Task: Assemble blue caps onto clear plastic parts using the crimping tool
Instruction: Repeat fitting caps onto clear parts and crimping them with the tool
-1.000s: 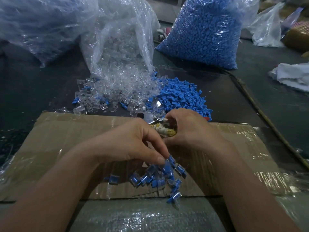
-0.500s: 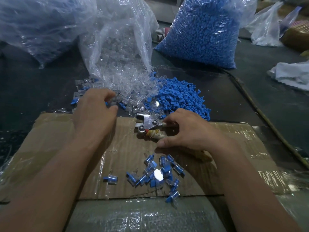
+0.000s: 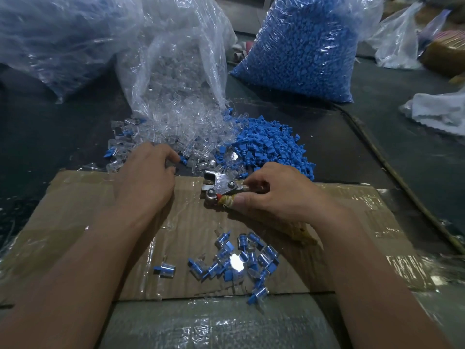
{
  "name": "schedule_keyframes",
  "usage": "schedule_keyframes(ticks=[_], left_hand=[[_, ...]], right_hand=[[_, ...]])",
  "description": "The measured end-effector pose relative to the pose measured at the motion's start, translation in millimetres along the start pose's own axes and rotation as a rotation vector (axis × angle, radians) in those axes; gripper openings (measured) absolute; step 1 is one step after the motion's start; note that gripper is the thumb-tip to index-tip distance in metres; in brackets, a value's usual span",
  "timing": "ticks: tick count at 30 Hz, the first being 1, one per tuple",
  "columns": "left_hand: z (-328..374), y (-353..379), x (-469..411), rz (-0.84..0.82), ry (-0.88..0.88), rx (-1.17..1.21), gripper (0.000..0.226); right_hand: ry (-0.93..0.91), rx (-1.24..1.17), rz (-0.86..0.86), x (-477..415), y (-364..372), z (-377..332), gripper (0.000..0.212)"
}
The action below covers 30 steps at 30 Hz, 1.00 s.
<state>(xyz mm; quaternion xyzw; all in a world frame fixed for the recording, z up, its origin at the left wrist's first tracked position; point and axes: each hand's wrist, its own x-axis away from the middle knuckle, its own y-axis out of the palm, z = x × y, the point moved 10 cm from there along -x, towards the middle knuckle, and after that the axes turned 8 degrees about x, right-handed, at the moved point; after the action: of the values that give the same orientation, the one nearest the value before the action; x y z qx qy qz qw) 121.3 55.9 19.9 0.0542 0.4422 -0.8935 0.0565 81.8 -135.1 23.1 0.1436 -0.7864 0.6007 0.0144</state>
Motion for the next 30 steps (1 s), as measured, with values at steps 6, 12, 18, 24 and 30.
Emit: schedule_keyframes(ticks=[6,12,18,24,30], left_hand=[[3,-3,0,0.034,0.023,0.073,0.006],[10,-7,10,0.08,-0.076,0.731,0.01],[24,-2,18,-0.058,-0.08,0.966,0.004],[31,4,21,-0.13,-0.086,1.003,0.004],[33,15,24,-0.228,-0.143,1.141,0.009]], right_hand=[[0.035,-0.091,0.197,-3,-17,12,0.024],[0.168,-0.049,0.455,-3,-35,36,0.006],[0.251,0.025,0.388,-5,-31,52,0.022],[0.22,0.0,0.267,-13,-18,40,0.018],[0.202,-0.025,0.236,-18,-14,40,0.014]])
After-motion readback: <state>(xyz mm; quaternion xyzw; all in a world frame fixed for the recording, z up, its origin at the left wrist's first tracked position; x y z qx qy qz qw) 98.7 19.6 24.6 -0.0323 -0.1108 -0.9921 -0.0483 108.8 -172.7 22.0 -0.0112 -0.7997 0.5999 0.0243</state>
